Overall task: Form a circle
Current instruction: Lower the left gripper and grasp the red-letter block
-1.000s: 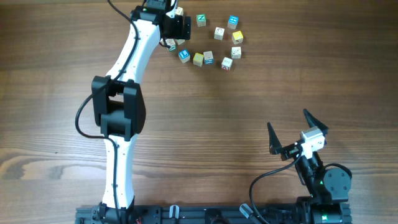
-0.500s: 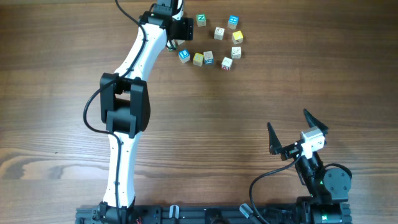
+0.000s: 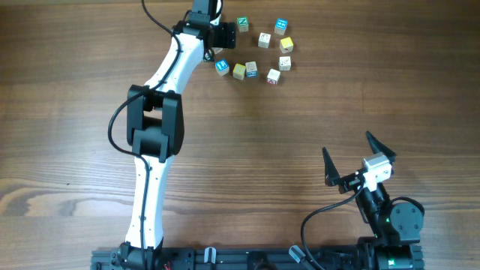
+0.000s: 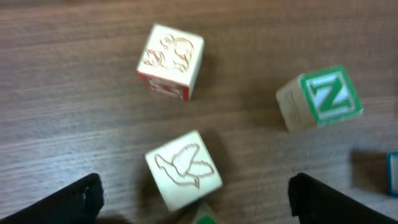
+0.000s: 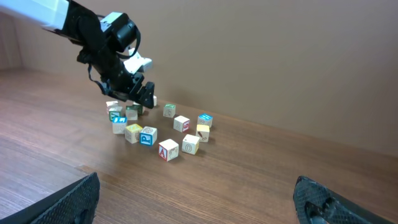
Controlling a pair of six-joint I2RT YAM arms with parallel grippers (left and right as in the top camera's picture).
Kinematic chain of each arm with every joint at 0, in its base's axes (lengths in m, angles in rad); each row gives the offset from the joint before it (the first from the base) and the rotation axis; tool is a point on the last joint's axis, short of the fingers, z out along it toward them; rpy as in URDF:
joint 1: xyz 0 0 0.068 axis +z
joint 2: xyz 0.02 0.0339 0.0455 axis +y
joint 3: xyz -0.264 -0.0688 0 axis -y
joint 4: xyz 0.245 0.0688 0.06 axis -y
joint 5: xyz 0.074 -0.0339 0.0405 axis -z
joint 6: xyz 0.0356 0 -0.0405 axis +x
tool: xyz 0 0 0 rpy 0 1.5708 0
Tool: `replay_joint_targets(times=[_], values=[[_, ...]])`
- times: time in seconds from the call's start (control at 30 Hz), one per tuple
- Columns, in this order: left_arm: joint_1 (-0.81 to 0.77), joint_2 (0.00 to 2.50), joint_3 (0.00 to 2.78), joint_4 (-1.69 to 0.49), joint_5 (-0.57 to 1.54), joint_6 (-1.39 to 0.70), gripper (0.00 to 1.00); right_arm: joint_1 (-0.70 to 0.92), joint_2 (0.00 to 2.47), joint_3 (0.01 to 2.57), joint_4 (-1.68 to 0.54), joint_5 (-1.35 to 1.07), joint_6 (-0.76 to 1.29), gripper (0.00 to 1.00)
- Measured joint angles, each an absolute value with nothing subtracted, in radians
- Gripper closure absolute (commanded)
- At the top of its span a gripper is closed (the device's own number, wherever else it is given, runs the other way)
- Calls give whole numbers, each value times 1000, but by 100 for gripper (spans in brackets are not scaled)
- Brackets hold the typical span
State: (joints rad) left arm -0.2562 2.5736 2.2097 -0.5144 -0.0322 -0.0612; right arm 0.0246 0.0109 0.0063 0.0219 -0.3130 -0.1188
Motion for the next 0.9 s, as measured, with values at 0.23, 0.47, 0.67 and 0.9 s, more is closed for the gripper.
replay_joint_targets(times=[0.23, 0.47, 0.67, 0.9], values=[[-256, 2580, 2210, -463, -41, -61, 0, 25, 11, 6, 22, -313, -119, 0], [-256, 2622, 2210, -418, -48, -54, 6, 25, 11, 6, 22, -313, -119, 0], [-256, 2627, 2210, -398, -48, -57, 52, 25, 11, 6, 22, -313, -119, 0], [-256, 2628, 2210, -354, -48, -57, 61, 25, 11, 6, 22, -313, -119, 0]])
